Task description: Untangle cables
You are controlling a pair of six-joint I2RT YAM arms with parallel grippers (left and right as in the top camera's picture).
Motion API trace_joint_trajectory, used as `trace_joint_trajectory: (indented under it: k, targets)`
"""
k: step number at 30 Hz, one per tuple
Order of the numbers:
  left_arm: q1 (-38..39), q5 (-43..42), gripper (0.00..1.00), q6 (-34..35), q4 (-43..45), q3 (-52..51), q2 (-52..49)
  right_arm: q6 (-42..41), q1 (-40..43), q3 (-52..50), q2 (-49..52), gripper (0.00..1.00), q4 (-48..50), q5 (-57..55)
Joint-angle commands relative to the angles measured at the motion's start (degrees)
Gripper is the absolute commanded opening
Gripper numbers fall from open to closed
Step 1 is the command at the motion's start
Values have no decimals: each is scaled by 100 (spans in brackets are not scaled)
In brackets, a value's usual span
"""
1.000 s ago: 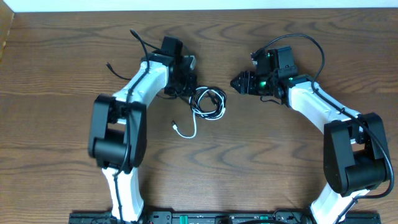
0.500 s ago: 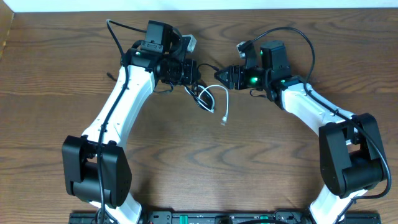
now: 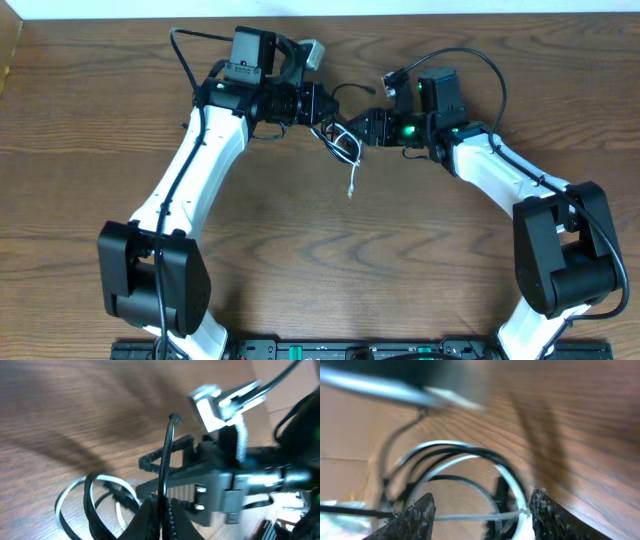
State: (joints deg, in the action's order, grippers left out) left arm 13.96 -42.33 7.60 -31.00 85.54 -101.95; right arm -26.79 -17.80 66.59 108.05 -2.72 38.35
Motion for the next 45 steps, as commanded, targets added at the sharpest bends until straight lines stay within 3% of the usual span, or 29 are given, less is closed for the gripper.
trace_joint_trajectory:
  k: [1,6,11,16,23,29,36,39,45]
  targets:
    - [-28,-249,8,341,90,140,363,-35,-24,11,-76,57,-269,-800]
    - [-59,-243,7,693,289,140,612,162,-24,11,-76,57,-494,-977]
    - [-66,190,8,2017,448,140,778,444,-17,11,-76,57,-501,-997]
    - [-63,1543,8,3740,-612,125,776,459,4,11,-76,57,-955,-1582]
    - [72,2857,7,5486,-1878,94,776,409,24,11,-76,56,-1309,-2000]
    - [308,3158,8,5657,-1976,92,763,389,24,11,-76,56,-1322,-2002]
    - [863,4328,8,5591,-1996,-87,715,391,24,11,-76,57,-1362,-2004]
    - [1123,4942,8,5591,-1993,-96,455,391,24,11,-76,57,-1355,-2024]
    - [1226,5051,8,5591,-1956,-96,-417,393,24,11,-76,57,-1360,-2024]
